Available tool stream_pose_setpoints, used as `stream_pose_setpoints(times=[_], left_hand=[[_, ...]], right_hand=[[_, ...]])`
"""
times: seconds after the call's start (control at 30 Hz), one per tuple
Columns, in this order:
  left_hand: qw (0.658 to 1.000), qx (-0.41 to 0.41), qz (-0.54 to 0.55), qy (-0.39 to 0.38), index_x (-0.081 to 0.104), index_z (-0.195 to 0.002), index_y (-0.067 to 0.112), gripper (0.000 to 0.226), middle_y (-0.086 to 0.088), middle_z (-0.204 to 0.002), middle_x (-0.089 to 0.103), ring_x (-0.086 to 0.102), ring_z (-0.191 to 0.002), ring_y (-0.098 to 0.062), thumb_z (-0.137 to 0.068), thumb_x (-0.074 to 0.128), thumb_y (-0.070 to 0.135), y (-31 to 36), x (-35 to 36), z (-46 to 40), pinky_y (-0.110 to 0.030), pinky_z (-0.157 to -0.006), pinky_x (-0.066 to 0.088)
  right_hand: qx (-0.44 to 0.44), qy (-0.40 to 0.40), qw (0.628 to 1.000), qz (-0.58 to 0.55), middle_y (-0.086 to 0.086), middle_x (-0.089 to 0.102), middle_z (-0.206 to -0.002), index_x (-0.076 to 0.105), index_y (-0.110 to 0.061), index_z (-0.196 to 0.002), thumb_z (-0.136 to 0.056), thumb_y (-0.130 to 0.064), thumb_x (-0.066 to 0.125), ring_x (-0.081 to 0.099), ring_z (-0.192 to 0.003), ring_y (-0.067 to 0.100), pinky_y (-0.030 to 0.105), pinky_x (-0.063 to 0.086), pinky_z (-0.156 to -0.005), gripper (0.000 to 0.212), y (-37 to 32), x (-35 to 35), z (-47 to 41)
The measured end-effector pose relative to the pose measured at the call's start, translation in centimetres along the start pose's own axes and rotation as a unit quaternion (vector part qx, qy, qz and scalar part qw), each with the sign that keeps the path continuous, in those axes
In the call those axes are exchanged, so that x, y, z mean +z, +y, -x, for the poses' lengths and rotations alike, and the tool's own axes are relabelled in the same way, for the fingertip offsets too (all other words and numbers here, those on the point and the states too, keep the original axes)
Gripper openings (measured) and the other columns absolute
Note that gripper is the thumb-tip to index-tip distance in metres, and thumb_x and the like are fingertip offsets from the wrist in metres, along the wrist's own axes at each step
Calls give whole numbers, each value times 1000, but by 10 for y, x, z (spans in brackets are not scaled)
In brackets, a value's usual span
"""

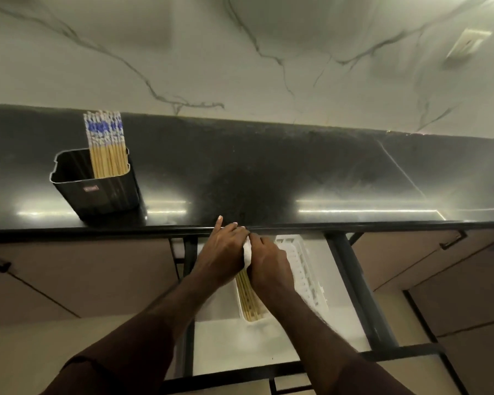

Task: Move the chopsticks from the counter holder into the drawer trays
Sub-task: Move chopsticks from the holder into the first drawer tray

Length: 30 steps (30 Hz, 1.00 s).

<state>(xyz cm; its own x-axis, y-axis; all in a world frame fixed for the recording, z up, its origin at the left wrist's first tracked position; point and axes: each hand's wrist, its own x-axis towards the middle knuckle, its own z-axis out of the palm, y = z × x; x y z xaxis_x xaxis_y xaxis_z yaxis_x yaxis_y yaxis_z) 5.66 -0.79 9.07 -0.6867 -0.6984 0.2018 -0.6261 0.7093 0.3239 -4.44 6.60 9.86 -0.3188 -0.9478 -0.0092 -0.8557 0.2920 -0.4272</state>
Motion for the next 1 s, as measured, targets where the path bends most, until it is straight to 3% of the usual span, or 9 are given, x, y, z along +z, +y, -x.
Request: stream_pose_setpoints(times=[0.1, 0.27, 0.53, 0.8, 0.9, 1.0], left_hand=[[1000, -30, -1, 9, 46, -141, 11, 48, -9, -147, 48, 33, -142, -23, -94, 57, 18, 6, -23, 5, -42, -119, -4], [996, -47, -17, 78, 48, -140, 12, 48, -8, -146, 49, 35, -142, -20, -93, 58, 12, 12, -55, 31, -40, -120, 0], [982, -80, -11, 173, 42, -143, 7, 52, -12, -146, 49, 36, -142, -23, -92, 49, 1, -9, -130, 75, -34, -120, 5], [971, -87, -8, 222, 46, -140, 8, 49, -11, -143, 52, 40, -139, -24, -91, 50, 2, -95, -196, 103, -39, -120, 14], [973, -72, -14, 220, 48, -139, 5, 48, -13, -141, 54, 43, -136, -26, -91, 52, 6, -137, -221, 109, -36, -117, 10], [978, -41, -20, 204, 50, -137, 5, 49, -14, -139, 55, 45, -134, -27, -89, 57, 10, -181, -250, 111, -40, -117, 10]], right_hand=[[-39, 12, 999, 22, 1, 53, -140, 44, -22, -142, -97, -35, 56, 54, -122, 18, 30, 43, -103, 49, -10, -17, 6], [-70, 69, 995, 31, 7, 57, -133, 43, -18, -142, -88, -11, 67, 60, -113, 23, 33, 51, -90, 59, -33, -38, 26], [-128, 128, 983, 20, 5, 64, -111, 52, -17, -130, -89, -9, 63, 64, -90, 20, 26, 46, -70, 43, -93, -57, 37], [-159, 169, 972, 35, 8, 64, -118, 49, -15, -138, -93, -11, 56, 67, -96, 26, 37, 54, -78, 46, -195, -48, 14], [-157, 176, 971, 18, 9, 66, -114, 50, -14, -137, -92, -11, 59, 67, -91, 22, 35, 57, -75, 46, -240, -36, 0], [-162, 190, 968, -1, 9, 67, -110, 53, -13, -133, -91, -15, 62, 66, -87, 19, 25, 50, -69, 43, -286, -21, -17]])
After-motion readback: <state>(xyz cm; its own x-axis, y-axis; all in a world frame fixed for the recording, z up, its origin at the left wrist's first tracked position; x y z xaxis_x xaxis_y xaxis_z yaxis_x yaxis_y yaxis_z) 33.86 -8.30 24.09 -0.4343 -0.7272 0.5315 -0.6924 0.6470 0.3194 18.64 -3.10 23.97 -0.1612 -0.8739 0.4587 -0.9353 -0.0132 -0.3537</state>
